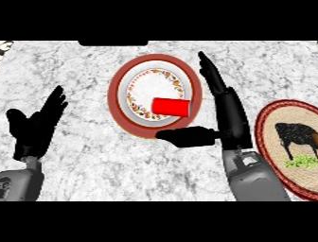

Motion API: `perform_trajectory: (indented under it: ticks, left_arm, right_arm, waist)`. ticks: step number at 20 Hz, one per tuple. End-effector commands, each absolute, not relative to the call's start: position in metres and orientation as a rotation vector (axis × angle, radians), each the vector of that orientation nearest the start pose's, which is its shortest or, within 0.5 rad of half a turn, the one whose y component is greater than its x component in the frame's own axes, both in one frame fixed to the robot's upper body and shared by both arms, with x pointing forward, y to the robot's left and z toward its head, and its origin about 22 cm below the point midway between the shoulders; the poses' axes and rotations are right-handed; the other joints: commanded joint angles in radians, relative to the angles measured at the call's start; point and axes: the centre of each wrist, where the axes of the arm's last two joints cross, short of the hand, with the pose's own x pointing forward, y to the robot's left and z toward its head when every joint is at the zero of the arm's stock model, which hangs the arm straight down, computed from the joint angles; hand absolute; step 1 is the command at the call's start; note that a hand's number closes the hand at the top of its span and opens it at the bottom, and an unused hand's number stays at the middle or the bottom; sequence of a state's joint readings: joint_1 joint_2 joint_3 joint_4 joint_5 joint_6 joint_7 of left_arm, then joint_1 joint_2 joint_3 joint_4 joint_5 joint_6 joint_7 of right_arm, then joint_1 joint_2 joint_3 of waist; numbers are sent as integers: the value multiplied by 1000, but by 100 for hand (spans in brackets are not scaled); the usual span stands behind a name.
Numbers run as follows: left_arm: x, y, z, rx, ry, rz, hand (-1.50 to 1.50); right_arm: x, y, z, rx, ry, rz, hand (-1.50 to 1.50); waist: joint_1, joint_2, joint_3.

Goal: Pick the can from the placemat and place it in the plate

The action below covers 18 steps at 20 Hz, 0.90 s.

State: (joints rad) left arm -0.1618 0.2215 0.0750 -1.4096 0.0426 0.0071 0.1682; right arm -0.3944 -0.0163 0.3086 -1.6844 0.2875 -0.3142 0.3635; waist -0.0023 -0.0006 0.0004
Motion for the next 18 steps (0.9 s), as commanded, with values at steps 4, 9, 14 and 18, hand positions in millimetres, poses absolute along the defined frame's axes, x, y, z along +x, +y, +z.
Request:
perform_trajectory:
  ticks: [4,9,14,18]
  left_arm:
    - [283,293,19,182,-1411,-81,0]
    - [293,285,35,165,-1405,-75,0]
    - [284,284,9,175,-1407,-83,0]
    - [285,276,9,167,-1400,-77,0]
  right_arm:
    - [274,-156,110,-111,-1810,236,-150]
    - [274,-181,92,-146,-1793,269,-150]
    - [270,-214,91,-157,-1805,234,-150]
    - [293,-210,88,-198,-1782,242,-150]
  waist:
    - [1,0,0]
    - [1,0,0]
    - [1,0,0]
    - [3,1,0]
